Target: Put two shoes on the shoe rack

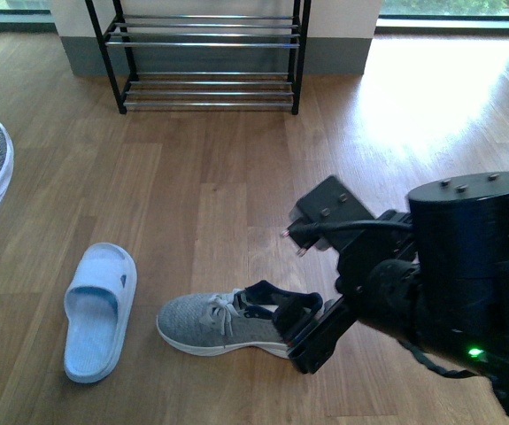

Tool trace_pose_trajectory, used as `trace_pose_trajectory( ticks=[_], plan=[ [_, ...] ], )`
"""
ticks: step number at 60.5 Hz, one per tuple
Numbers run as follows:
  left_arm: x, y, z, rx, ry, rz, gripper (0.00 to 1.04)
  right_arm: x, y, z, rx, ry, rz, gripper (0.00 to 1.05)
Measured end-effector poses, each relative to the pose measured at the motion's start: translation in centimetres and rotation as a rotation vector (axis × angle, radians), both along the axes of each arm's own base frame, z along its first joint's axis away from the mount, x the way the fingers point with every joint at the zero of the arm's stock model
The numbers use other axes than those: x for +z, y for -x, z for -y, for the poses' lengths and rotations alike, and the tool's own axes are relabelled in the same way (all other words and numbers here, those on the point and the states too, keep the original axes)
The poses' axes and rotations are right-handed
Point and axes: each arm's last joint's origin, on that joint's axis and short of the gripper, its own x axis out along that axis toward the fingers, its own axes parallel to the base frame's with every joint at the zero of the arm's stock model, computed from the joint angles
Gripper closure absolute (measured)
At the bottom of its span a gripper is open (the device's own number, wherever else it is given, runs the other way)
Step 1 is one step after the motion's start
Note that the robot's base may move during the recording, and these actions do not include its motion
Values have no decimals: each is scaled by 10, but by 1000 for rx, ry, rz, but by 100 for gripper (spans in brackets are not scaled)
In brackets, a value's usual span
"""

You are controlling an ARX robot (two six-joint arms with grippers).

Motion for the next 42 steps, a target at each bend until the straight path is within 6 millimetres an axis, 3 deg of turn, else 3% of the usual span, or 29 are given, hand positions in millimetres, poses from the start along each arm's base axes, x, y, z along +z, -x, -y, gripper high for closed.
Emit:
trace_pose_trajectory(
  ticks=[15, 23, 42],
  plan=[
    [0, 0, 0, 0, 0, 0, 103, -57, -18, -35, 64, 102, -96, 9],
    [0, 0, 0, 0, 0, 0, 103, -89, -25, -42, 126, 196, -117, 9],
    [0, 0, 0, 0, 0, 0, 103, -123, -41, -45, 210, 301, -123, 9]
  ],
)
